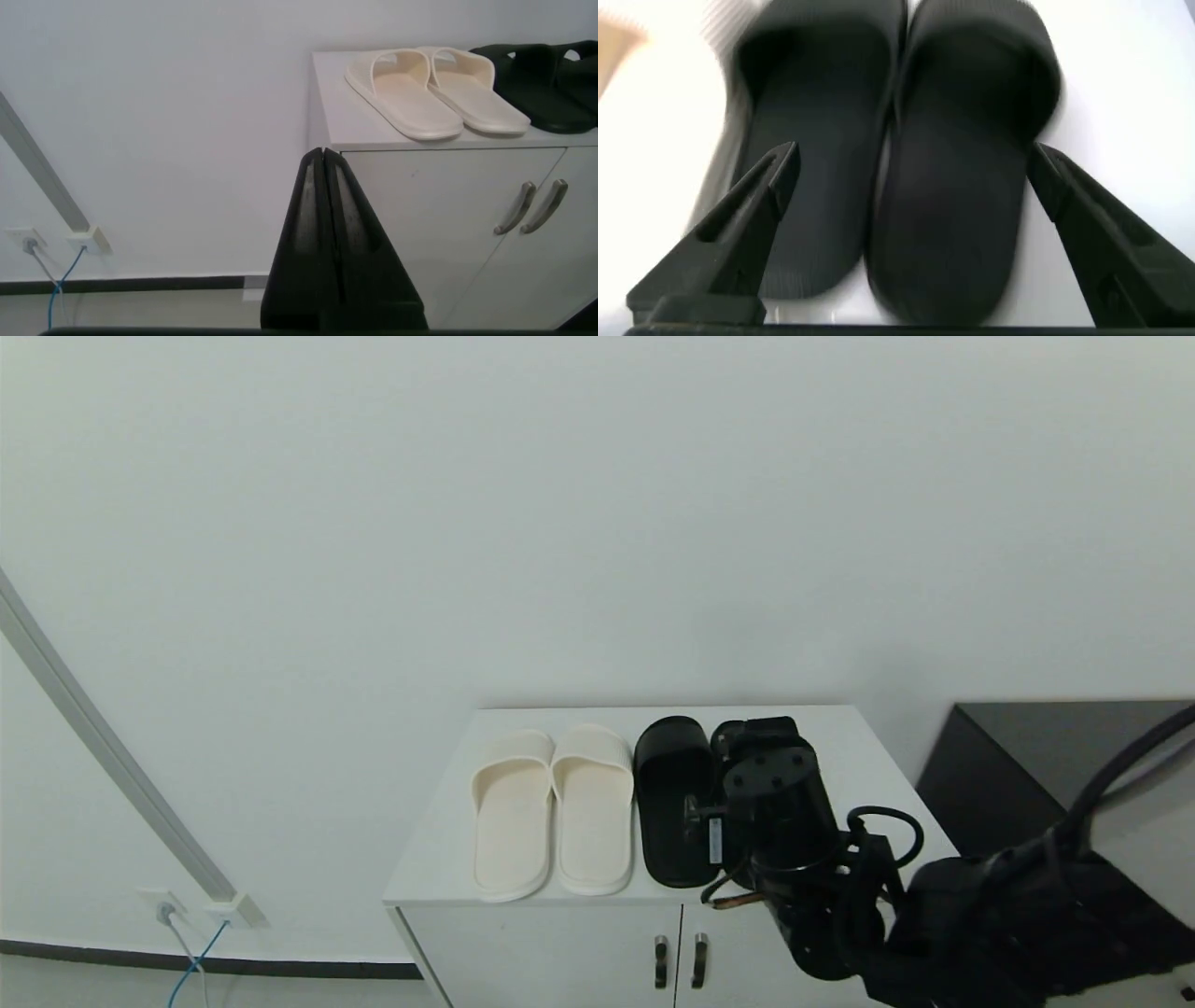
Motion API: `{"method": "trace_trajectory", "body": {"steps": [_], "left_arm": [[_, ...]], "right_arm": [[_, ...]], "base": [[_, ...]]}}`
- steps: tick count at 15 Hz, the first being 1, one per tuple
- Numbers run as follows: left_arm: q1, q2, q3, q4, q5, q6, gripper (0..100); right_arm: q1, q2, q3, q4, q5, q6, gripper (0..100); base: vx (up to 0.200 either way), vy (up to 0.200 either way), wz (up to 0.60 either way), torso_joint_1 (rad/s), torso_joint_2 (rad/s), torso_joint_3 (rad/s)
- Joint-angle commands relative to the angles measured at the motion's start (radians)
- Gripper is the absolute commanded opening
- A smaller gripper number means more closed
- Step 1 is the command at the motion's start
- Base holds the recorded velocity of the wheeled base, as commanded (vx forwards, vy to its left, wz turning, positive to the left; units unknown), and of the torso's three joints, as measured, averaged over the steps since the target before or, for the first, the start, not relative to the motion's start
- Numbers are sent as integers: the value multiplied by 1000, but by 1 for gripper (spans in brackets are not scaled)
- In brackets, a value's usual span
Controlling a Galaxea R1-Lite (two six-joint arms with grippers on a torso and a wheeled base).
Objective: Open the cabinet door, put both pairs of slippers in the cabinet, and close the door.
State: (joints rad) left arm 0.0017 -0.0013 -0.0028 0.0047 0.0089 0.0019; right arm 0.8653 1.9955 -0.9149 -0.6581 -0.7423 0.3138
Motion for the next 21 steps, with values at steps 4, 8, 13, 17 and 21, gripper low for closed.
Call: {"method": "trace_trajectory", "body": {"steps": [4,8,13,17,21], "left_arm": [[0,1,0,0,0,-2,0],[0,1,0,0,0,-3,0],[0,1,0,0,0,-5,0],[0,1,0,0,0,-5,0],[0,1,0,0,0,-5,0]], "right_arm": [[-80,195,-202,-20,-15,-32,100],[-106,269,-298,-21,-19,-62,100],[-134,342,-346,-190,-52,-174,100],[-134,348,-323,-236,-52,-205,0],[-135,322,-292,-236,-49,-199,0]], "base": [[0,0,0,0,0,0],[0,0,0,0,0,0],[0,0,0,0,0,0],[0,0,0,0,0,0],[0,0,0,0,0,0]]}}
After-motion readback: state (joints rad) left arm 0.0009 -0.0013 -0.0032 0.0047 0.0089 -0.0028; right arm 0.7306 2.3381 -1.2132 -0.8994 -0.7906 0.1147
